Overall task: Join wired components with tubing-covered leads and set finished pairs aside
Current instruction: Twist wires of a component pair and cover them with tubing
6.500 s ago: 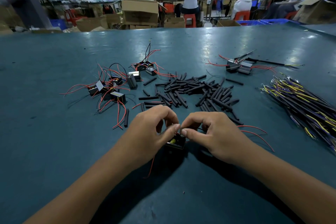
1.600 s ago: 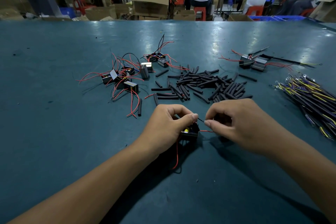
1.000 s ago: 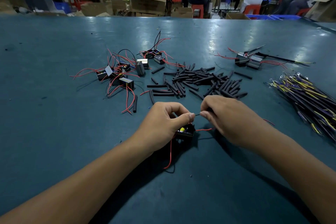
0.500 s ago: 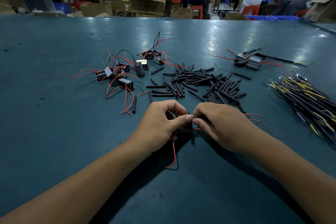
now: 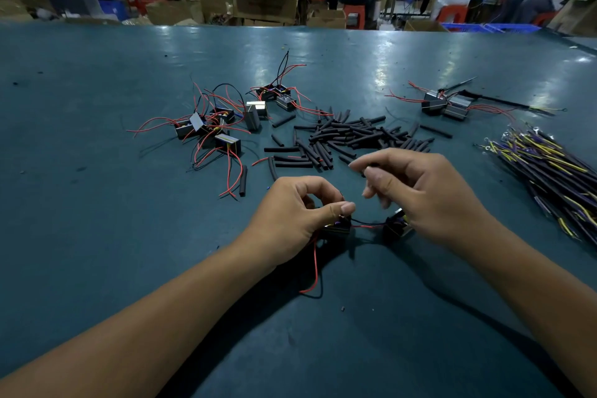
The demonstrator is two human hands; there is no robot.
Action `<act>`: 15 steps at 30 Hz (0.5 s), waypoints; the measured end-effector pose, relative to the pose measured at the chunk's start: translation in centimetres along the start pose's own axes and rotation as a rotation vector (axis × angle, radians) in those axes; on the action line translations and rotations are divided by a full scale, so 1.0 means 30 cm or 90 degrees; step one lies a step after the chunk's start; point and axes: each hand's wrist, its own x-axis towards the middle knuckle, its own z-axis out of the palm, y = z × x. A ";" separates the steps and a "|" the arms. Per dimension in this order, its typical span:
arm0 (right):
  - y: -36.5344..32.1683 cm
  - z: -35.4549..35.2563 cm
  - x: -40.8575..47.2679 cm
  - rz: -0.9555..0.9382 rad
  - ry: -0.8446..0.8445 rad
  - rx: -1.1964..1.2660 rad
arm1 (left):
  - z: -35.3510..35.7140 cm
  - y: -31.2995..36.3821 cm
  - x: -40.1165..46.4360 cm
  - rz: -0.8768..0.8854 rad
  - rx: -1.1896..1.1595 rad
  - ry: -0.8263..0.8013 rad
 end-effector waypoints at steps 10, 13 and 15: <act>-0.011 0.053 -0.005 -0.003 0.049 0.029 | 0.006 -0.007 0.003 0.056 0.058 -0.016; -0.011 0.061 -0.010 -0.026 0.062 0.009 | 0.008 -0.007 0.004 0.066 0.049 -0.022; -0.015 0.066 -0.012 -0.056 0.059 -0.036 | 0.009 -0.005 0.004 0.067 0.044 -0.027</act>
